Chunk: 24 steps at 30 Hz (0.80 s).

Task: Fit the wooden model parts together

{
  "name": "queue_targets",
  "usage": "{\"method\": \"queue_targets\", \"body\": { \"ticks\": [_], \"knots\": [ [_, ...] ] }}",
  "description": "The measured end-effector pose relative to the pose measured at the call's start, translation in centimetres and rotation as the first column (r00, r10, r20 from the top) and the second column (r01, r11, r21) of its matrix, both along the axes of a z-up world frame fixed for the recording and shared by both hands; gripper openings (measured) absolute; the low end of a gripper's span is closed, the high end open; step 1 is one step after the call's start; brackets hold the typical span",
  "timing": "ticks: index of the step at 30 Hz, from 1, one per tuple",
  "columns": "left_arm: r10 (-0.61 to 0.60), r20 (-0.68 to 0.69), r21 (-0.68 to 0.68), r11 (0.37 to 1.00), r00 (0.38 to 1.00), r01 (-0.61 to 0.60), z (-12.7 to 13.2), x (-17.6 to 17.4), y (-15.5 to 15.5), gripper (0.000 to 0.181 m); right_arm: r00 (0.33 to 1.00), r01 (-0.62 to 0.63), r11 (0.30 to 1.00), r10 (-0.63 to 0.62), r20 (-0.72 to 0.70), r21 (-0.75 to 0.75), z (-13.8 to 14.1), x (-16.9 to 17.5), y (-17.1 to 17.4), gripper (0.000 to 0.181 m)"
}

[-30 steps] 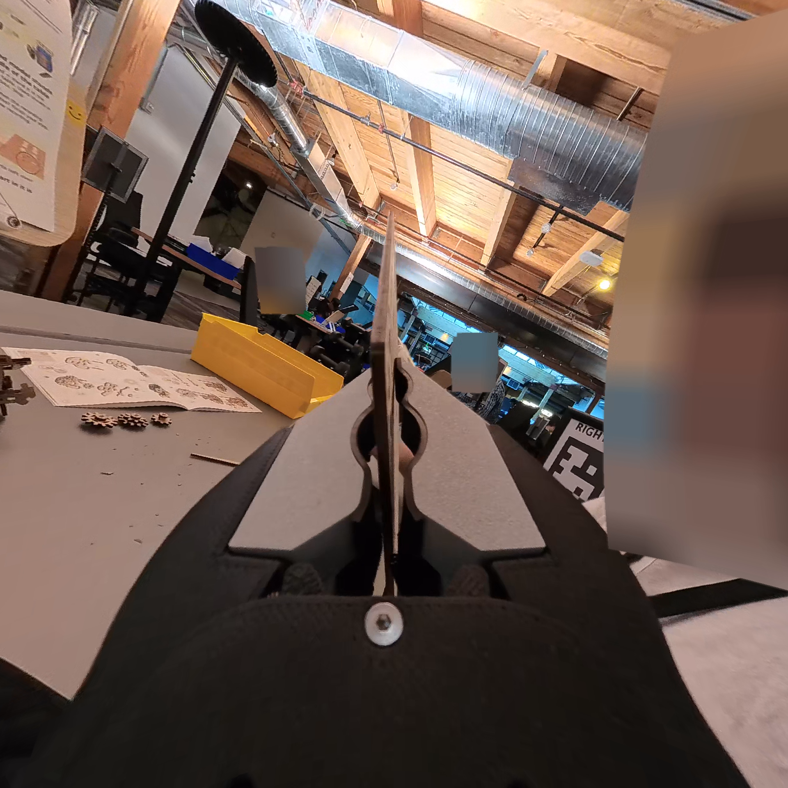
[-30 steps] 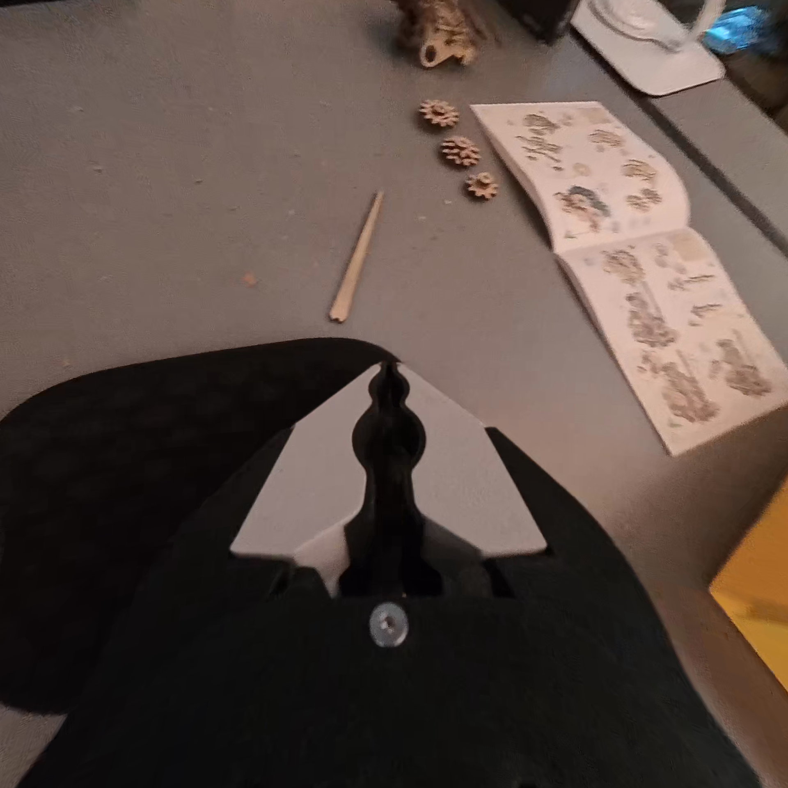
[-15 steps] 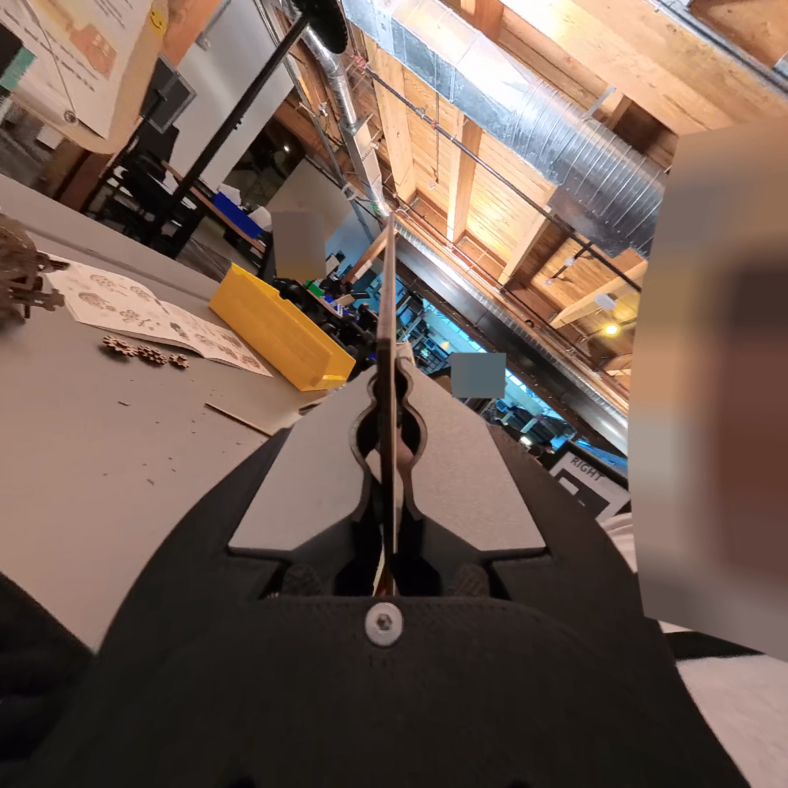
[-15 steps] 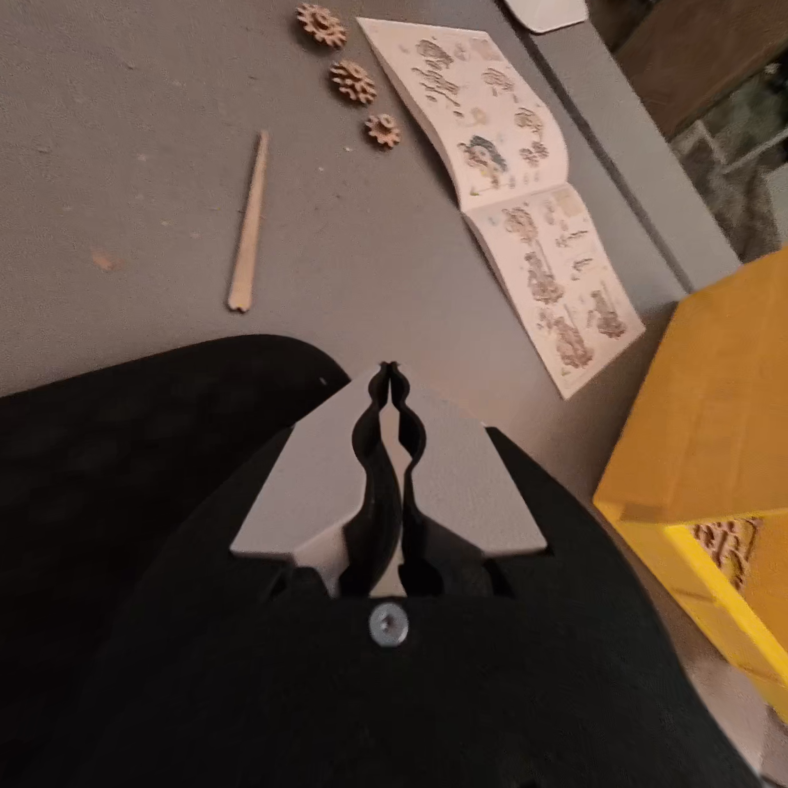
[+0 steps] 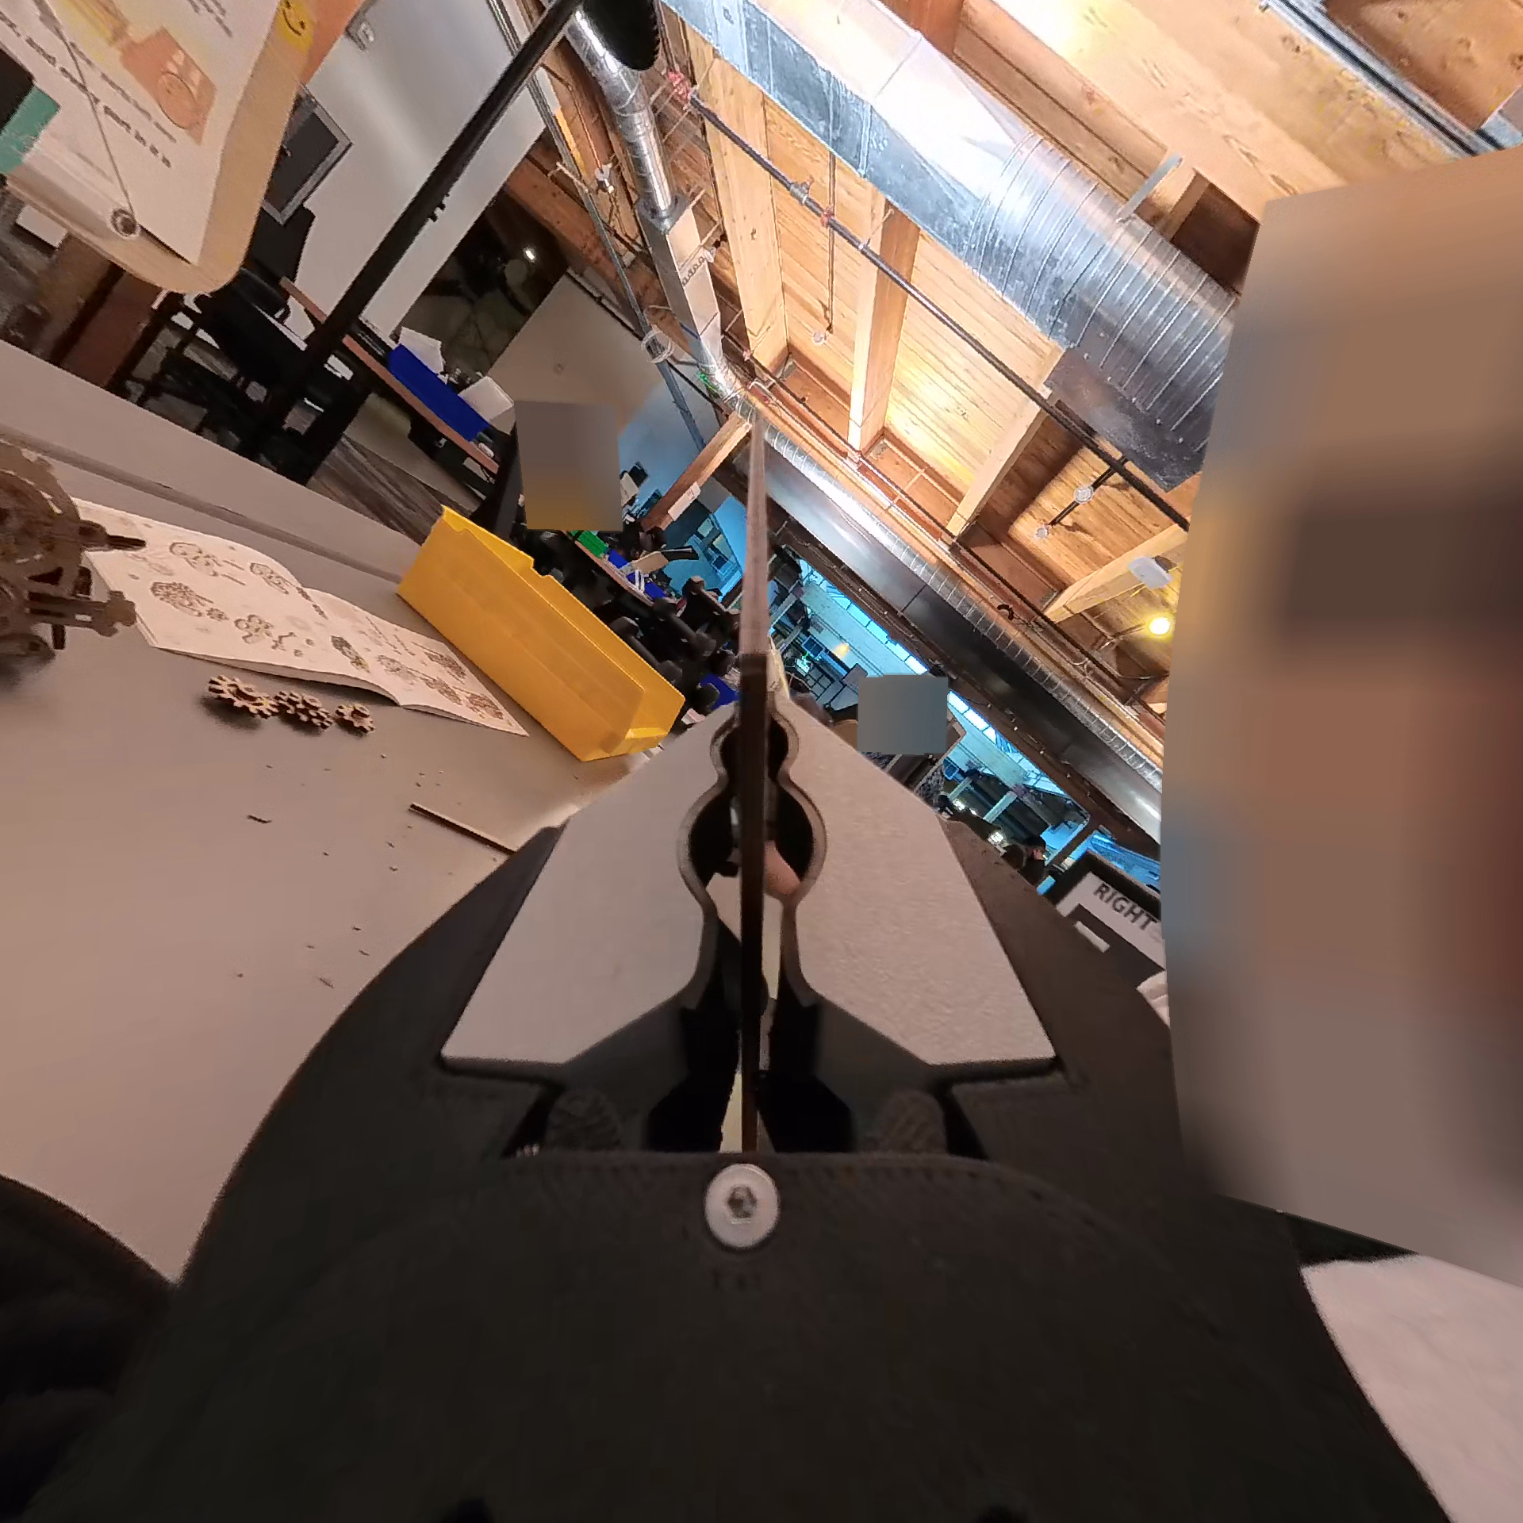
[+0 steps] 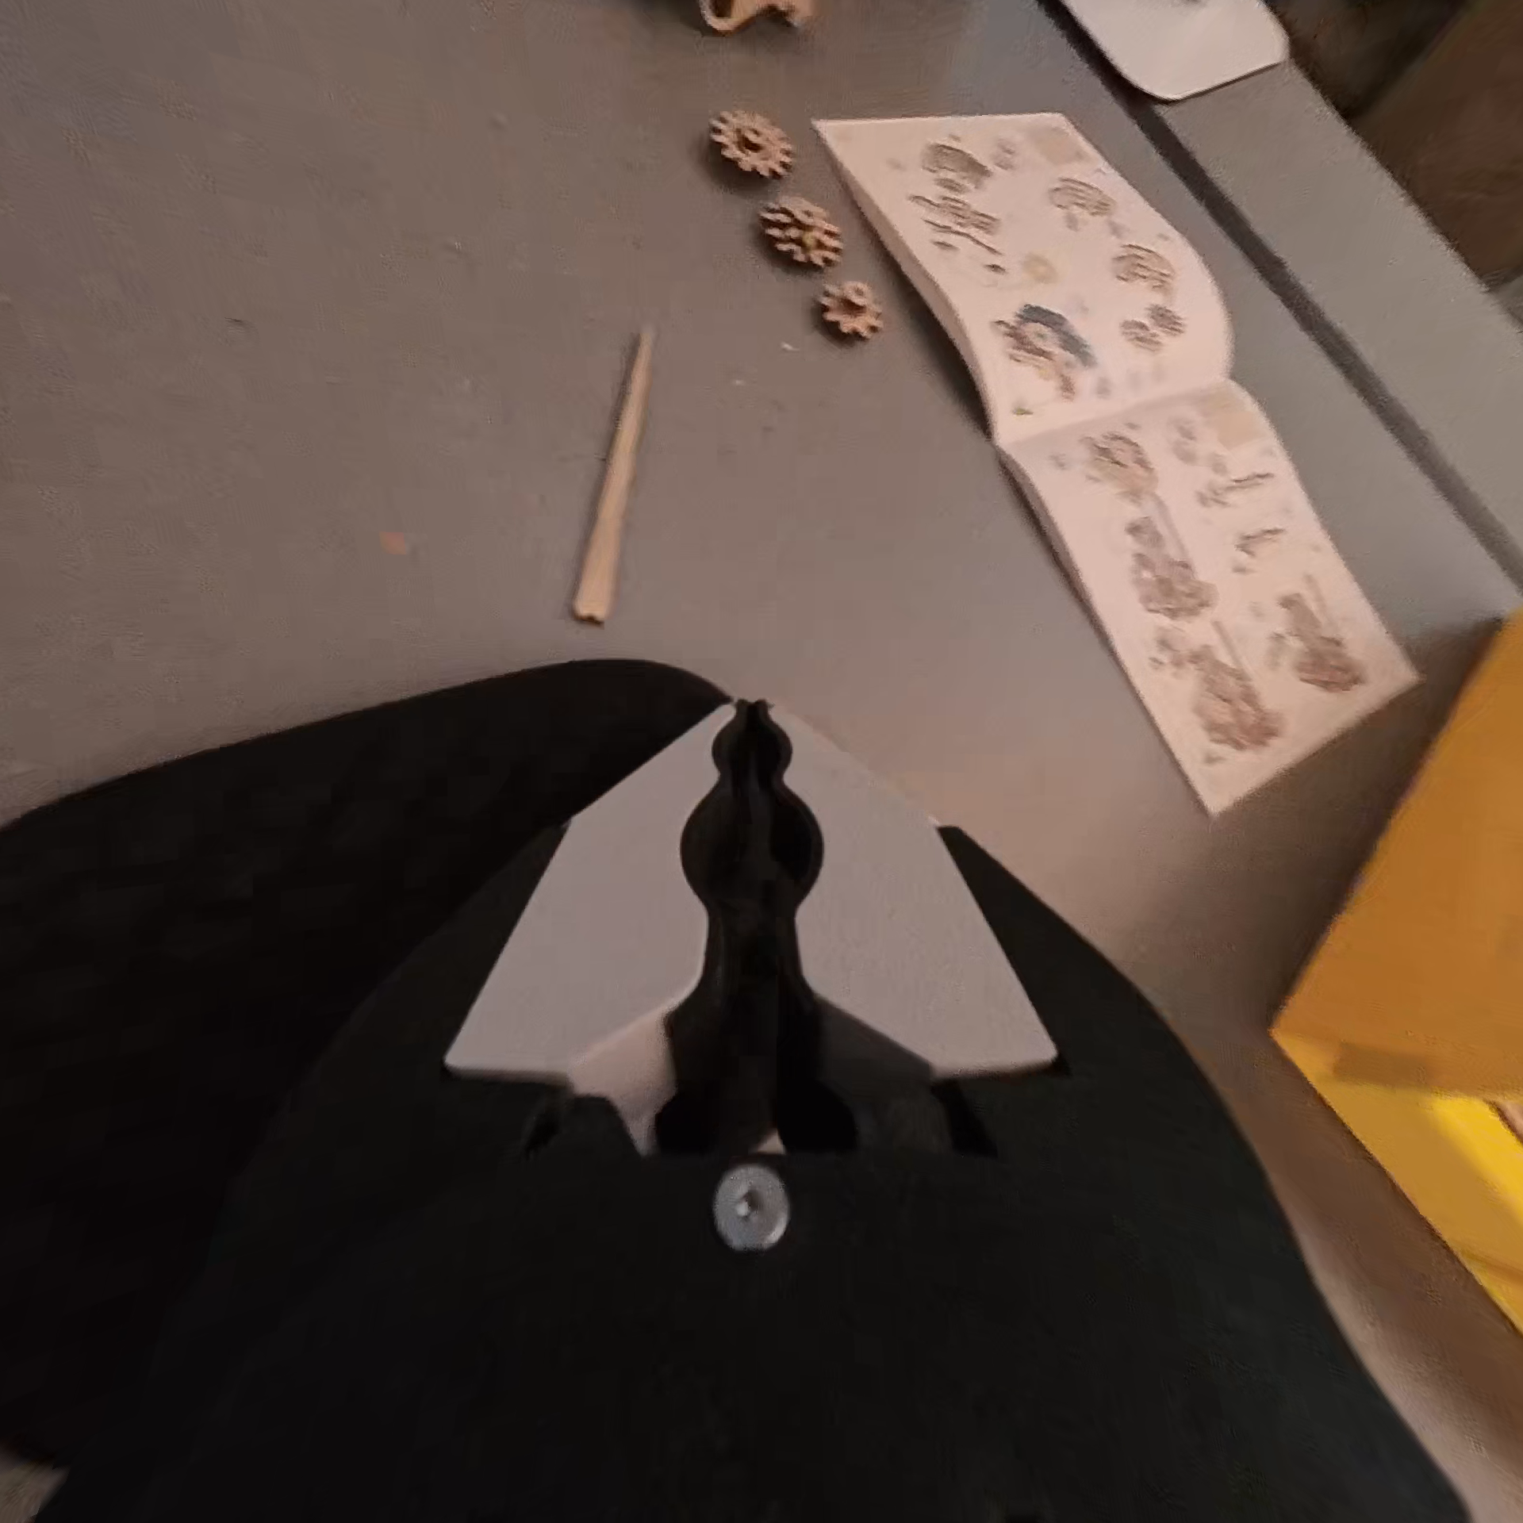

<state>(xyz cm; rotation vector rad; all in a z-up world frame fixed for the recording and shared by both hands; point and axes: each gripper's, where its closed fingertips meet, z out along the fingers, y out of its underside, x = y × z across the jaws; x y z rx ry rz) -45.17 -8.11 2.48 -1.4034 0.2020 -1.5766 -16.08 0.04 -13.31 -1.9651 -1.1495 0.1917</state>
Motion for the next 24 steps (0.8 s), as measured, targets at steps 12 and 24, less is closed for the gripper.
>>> {"method": "queue_targets", "body": {
  "ticks": [12,24],
  "knots": [
    [0.057,0.004,-0.076,0.995,0.998,-0.057,-1.8,-0.1,1.1,0.000,0.948,0.314,0.948,-0.312,-0.056,0.039,1.2,5.4,0.5,0.006],
    [0.063,-0.076,-0.060,0.996,0.995,-0.068,-2.1,1.2,0.3,0.000,0.937,0.244,0.966,-0.256,0.237,0.081,-0.7,-3.9,-8.7,0.063]
  ]
}}
